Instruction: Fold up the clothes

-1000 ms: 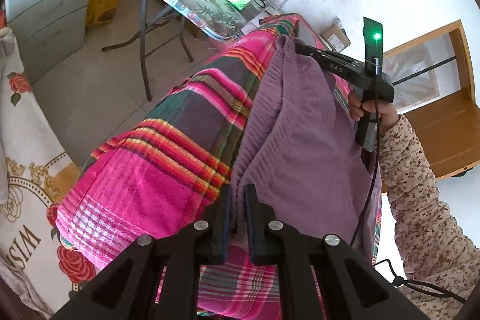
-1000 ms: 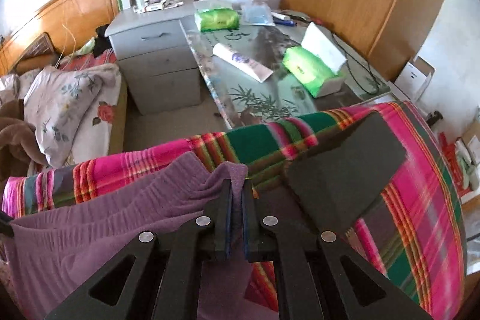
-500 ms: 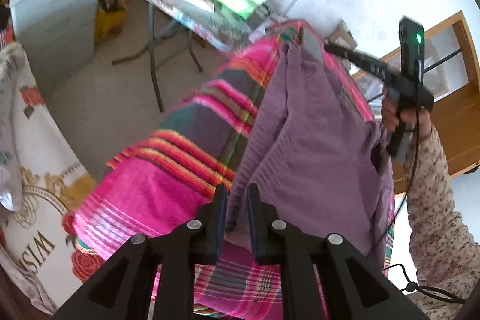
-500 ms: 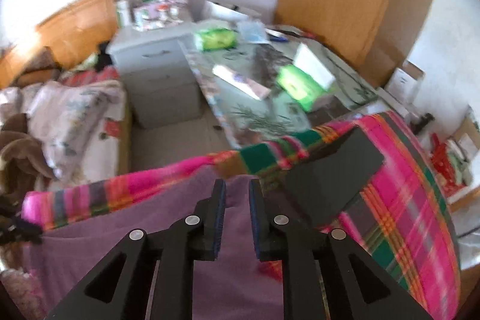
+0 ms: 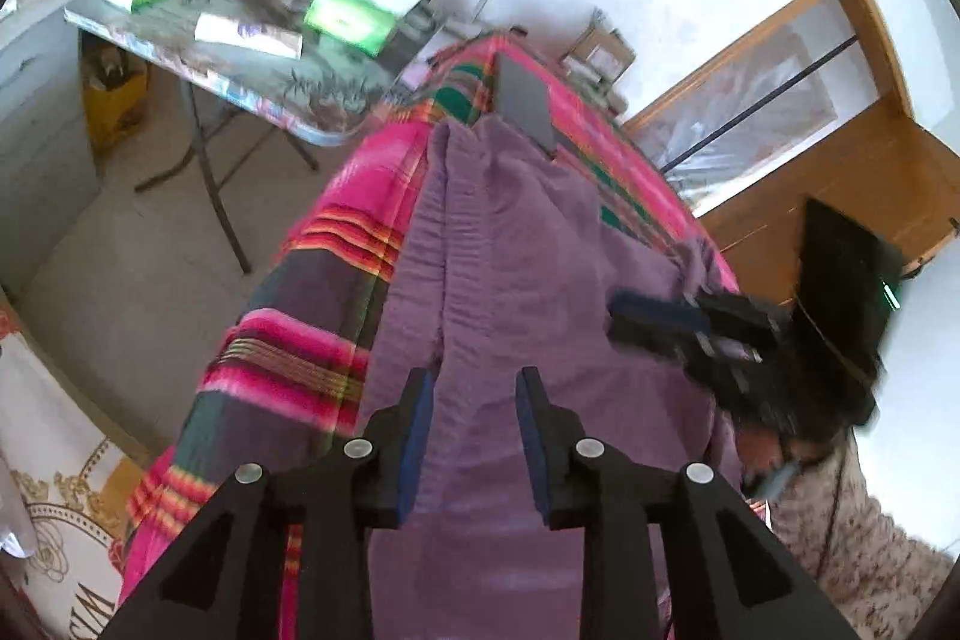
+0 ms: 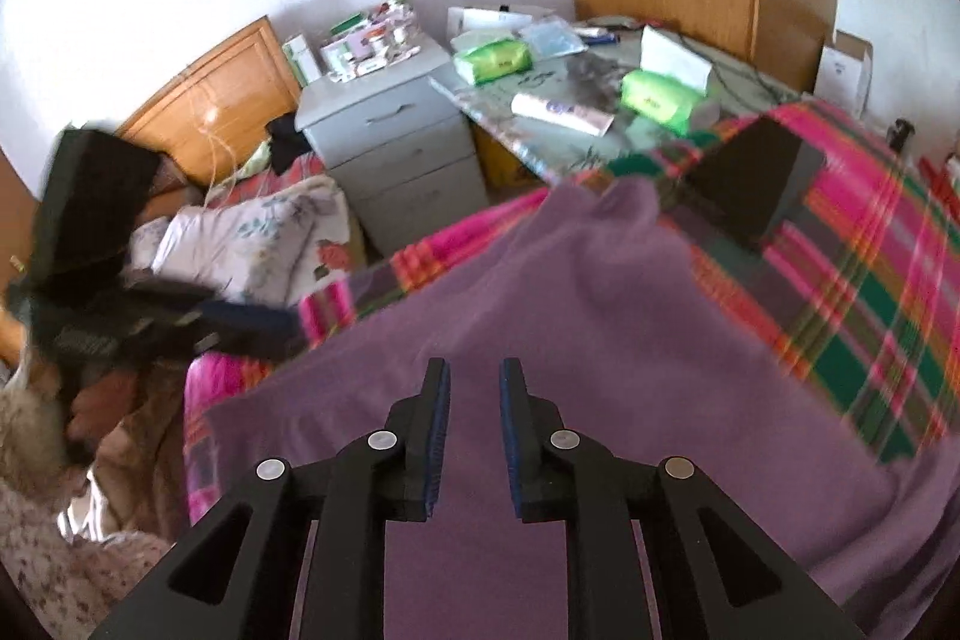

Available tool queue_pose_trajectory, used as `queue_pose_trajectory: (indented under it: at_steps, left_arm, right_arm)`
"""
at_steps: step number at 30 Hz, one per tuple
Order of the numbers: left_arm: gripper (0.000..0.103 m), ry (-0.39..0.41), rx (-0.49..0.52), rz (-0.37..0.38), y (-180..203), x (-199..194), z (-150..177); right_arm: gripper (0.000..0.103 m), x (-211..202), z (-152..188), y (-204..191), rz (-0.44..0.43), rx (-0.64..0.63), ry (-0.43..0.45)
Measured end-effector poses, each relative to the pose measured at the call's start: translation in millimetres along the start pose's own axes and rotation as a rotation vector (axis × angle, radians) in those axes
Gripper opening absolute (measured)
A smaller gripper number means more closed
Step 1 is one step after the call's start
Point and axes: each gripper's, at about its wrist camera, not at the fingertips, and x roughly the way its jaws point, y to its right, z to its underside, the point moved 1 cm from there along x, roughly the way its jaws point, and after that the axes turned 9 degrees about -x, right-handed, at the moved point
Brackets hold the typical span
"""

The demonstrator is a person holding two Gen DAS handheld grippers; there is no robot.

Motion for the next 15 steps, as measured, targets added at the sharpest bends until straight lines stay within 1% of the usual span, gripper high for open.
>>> queue_pose_trajectory:
  at_steps: [4,6,8,11,12,15]
  left_arm:
    - [0.030,-0.054,0.001,-0.029,1,20,-6]
    - [0.030,-0.065,0.007,-0.032,3,26,-7]
    - [0.029,-0.073,0.025,-0.017,6,27,-8]
    - [0.026,-0.098,0.014,0.015,6,26,-7]
    - [0.022,-0.100,0.018,0.013,7,26,-7]
    - [0.021,-0.107,0.029,0.007,9,27,-5]
  right_arm:
    - [0.021,-8,16,-9,-0.040,0.038,0.022]
    - [0.021,-11,21,-10,-0.060,0.067,0.037]
    - [0.021,-11,25,-9,-0.051,0.084,0.043]
    - [0.021,-11,30,-7,-0.042,0.105,0.046]
    - [0.021,-10,32,-6,-0.043,0.110,0.044]
    - [0.021,-8,36,-3,-0.046,0.124,0.038]
